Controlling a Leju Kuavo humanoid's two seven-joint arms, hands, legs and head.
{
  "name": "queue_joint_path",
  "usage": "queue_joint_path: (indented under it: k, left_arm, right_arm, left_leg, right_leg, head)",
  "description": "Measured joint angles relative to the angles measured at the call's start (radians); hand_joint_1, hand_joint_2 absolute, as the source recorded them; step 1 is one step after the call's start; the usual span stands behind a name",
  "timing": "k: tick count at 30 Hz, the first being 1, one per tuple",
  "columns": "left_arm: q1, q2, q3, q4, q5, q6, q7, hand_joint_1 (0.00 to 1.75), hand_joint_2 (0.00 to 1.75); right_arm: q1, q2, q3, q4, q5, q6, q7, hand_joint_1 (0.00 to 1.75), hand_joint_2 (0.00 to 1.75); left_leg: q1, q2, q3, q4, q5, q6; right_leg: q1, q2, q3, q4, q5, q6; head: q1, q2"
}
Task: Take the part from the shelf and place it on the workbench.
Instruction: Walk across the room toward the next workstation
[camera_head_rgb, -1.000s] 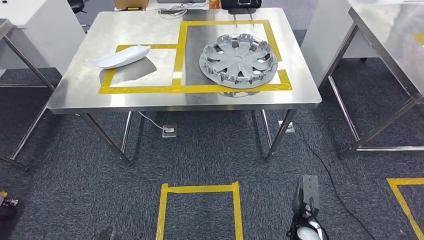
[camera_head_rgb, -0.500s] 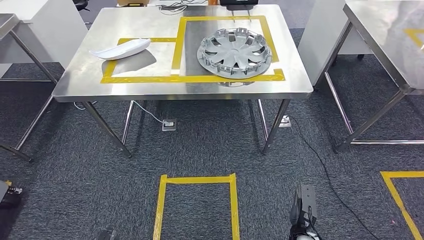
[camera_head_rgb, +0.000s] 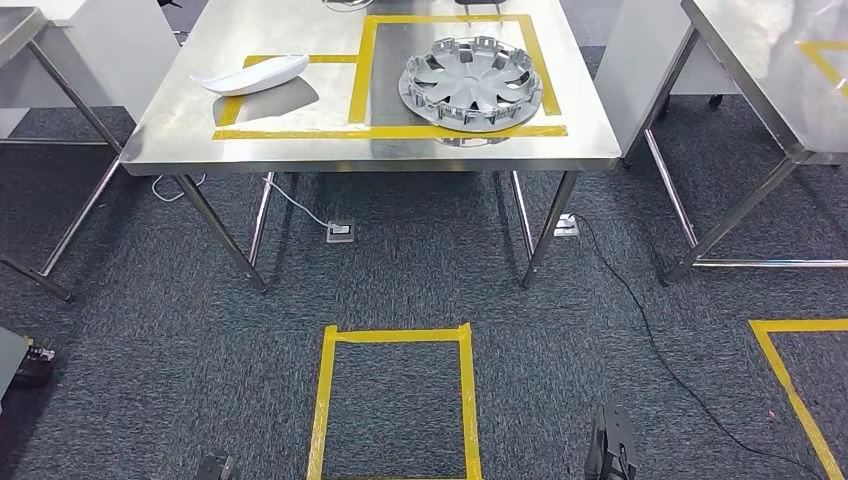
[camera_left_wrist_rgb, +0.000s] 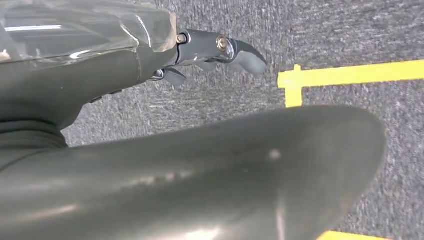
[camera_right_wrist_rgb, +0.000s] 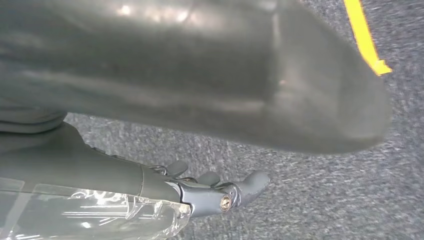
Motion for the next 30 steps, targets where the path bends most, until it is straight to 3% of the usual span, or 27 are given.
queue_joint_path:
  k: [2,4,5,7,8,9,10,11,13,15,16,18,19,21,23,24,25,26,27,29,30]
  left_arm:
    - [0.001,0.0,0.0,0.0,0.0,0.002,0.001,0.0,0.0]
    - [0.002,0.001,-0.001,0.0,0.003,0.004,0.002,0.0,0.0]
    - [0.003,0.002,-0.002,0.0,0.005,0.005,0.003,0.0,0.0]
    - [0.004,0.003,-0.006,0.001,0.009,0.007,0.004,0.0,0.0]
    - [0.005,0.004,-0.008,0.001,0.012,0.007,0.004,0.0,0.0]
    - [0.005,0.004,-0.011,0.001,0.015,0.008,0.005,0.0,0.0]
    - [0.005,0.004,-0.014,0.001,0.018,0.008,0.006,0.0,0.0]
    - [0.004,0.004,-0.017,0.0,0.02,0.008,0.007,0.0,0.0]
    - [0.003,0.005,-0.023,-0.002,0.021,0.008,0.009,0.0,0.0]
    - [0.0,0.007,-0.027,-0.006,0.024,0.008,0.012,0.0,0.0]
    - [-0.001,0.008,-0.03,-0.007,0.027,0.009,0.015,0.0,0.0]
    - [-0.001,0.01,-0.039,-0.008,0.036,0.011,0.02,0.0,0.0]
    - [-0.001,0.012,-0.044,-0.008,0.04,0.013,0.022,0.0,0.0]
    - [-0.002,0.013,-0.053,-0.011,0.045,0.015,0.024,0.0,0.0]
    - [-0.002,0.013,-0.061,-0.013,0.051,0.016,0.026,0.0,0.0]
    - [-0.002,0.013,-0.066,-0.013,0.053,0.017,0.026,0.0,0.0]
    - [-0.002,0.013,-0.069,-0.014,0.056,0.017,0.028,0.0,0.0]
    - [-0.002,0.014,-0.072,-0.014,0.058,0.017,0.029,0.0,0.0]
    - [-0.002,0.014,-0.074,-0.015,0.059,0.017,0.031,0.0,0.0]
    - [-0.003,0.014,-0.079,-0.017,0.064,0.018,0.033,0.0,0.0]
    - [-0.003,0.015,-0.082,-0.018,0.068,0.019,0.033,0.0,0.0]
  right_arm:
    - [-0.002,0.0,0.0,0.01,-0.002,0.0,0.002,0.0,0.0]
    - [-0.004,0.001,0.0,0.025,-0.005,0.002,0.009,0.0,0.0]
    - [-0.006,0.001,0.001,0.034,-0.004,0.006,0.015,0.0,0.0]
    - [-0.007,0.001,0.002,0.053,-0.001,0.016,0.025,0.0,0.0]
    - [-0.007,0.0,0.003,0.064,0.001,0.023,0.031,0.0,0.0]
    - [-0.007,0.0,0.005,0.076,0.004,0.029,0.037,0.0,0.0]
    - [-0.007,0.0,0.008,0.088,0.007,0.034,0.043,0.0,0.0]
    - [-0.007,-0.001,0.012,0.1,0.011,0.039,0.05,0.0,0.0]
    - [-0.007,-0.001,0.021,0.121,0.017,0.048,0.062,0.0,0.0]
    - [-0.009,-0.002,0.03,0.138,0.021,0.061,0.074,0.0,0.0]
    - [-0.011,-0.002,0.036,0.146,0.023,0.072,0.082,0.0,0.0]
    - [-0.012,-0.004,0.05,0.164,0.027,0.101,0.102,0.0,0.0]
    - [-0.011,-0.004,0.058,0.175,0.028,0.118,0.114,0.0,0.0]
    - [-0.009,-0.006,0.072,0.19,0.028,0.138,0.13,0.0,0.0]
    - [-0.009,-0.009,0.085,0.201,0.031,0.147,0.138,0.0,0.0]
    - [-0.01,-0.011,0.091,0.205,0.033,0.15,0.14,0.0,0.0]
    - [-0.01,-0.012,0.097,0.209,0.036,0.153,0.142,0.0,0.0]
    - [-0.009,-0.013,0.103,0.212,0.039,0.158,0.146,0.0,0.0]
    - [-0.01,-0.014,0.109,0.215,0.042,0.162,0.15,0.0,0.0]
    - [-0.013,-0.016,0.124,0.218,0.051,0.17,0.157,0.0,0.0]
    - [-0.017,-0.019,0.131,0.218,0.054,0.172,0.162,0.0,0.0]
  left_leg:
    - [0.001,0.0,-0.006,0.004,0.011,-0.012]
    - [0.006,-0.003,-0.019,0.023,-0.012,-0.024]
    - [0.009,-0.004,-0.031,0.053,-0.048,-0.031]
    - [0.014,-0.005,-0.064,0.173,-0.149,-0.043]
    - [0.016,-0.005,-0.077,0.237,-0.182,-0.046]
    - [0.018,-0.005,-0.08,0.284,-0.195,-0.048]
    - [0.02,-0.005,-0.066,0.295,-0.184,-0.048]
    - [0.021,-0.005,-0.032,0.267,-0.159,-0.047]
    - [0.021,-0.008,0.072,0.129,-0.122,-0.041]
    - [0.016,-0.014,0.149,0.011,-0.127,-0.031]
    - [0.012,-0.016,0.159,-0.011,-0.134,-0.026]
    - [0.007,-0.015,0.151,-0.021,-0.121,-0.01]
    - [0.007,-0.014,0.144,-0.025,-0.111,-0.001]
    - [0.006,-0.01,0.122,-0.031,-0.086,0.015]
    - [-0.001,-0.008,0.092,-0.03,-0.062,0.025]
    - [-0.005,-0.008,0.076,-0.028,-0.051,0.027]
    - [-0.008,-0.007,0.061,-0.026,-0.042,0.029]
    - [-0.011,-0.007,0.047,-0.023,-0.033,0.03]
    - [-0.012,-0.007,0.034,-0.02,-0.025,0.03]
    - [-0.016,-0.007,0.011,-0.012,-0.011,0.027]
    - [-0.017,-0.007,0.003,-0.008,-0.004,0.024]
  right_leg:
    - [0.003,0.001,-0.006,-0.007,0.0,-0.017]
    - [0.001,-0.001,-0.019,-0.008,0.015,-0.038]
    - [-0.001,-0.002,-0.027,-0.009,0.024,-0.048]
    - [-0.001,-0.003,-0.046,-0.008,0.044,-0.057]
    - [0.0,-0.004,-0.056,-0.007,0.053,-0.056]
    - [0.001,-0.004,-0.066,-0.006,0.062,-0.055]
    - [0.001,-0.003,-0.077,-0.006,0.071,-0.053]
    - [0.001,-0.003,-0.087,-0.005,0.079,-0.051]
    - [0.001,-0.002,-0.101,-0.005,0.094,-0.043]
    - [0.003,-0.002,-0.108,-0.006,0.107,-0.031]
    - [0.002,-0.003,-0.11,-0.008,0.115,-0.024]
    - [0.0,-0.003,-0.113,-0.013,0.13,-0.007]
    - [-0.002,-0.002,-0.121,-0.006,0.121,-0.005]
    - [-0.002,-0.002,-0.152,0.064,0.056,-0.016]
    - [0.0,-0.002,-0.192,0.2,-0.032,-0.03]
    - [0.001,-0.002,-0.202,0.256,-0.053,-0.03]
    - [0.003,-0.002,-0.198,0.286,-0.055,-0.025]
    - [0.004,-0.002,-0.177,0.281,-0.04,-0.019]
    - [0.007,-0.002,-0.141,0.241,-0.019,-0.014]
    - [0.016,-0.002,-0.04,0.104,0.003,-0.017]
    - [0.02,-0.003,0.003,0.038,0.0,-0.023]
  head:
    - [0.0,0.0]
    - [-0.001,0.0]
    - [-0.001,0.0]
    - [-0.003,0.0]
    - [-0.003,0.0]
    - [-0.003,0.0]
    - [-0.003,0.0]
    - [-0.003,0.0]
    - [-0.003,0.0]
    - [-0.002,0.0]
    - [-0.001,0.0]
    - [-0.001,0.0]
    - [-0.001,0.0]
    - [0.002,0.0]
    - [0.005,0.0]
    - [0.005,0.0]
    - [0.005,0.0]
    - [0.005,0.0]
    - [0.006,0.0]
    - [0.006,0.0]
    - [0.006,0.0]
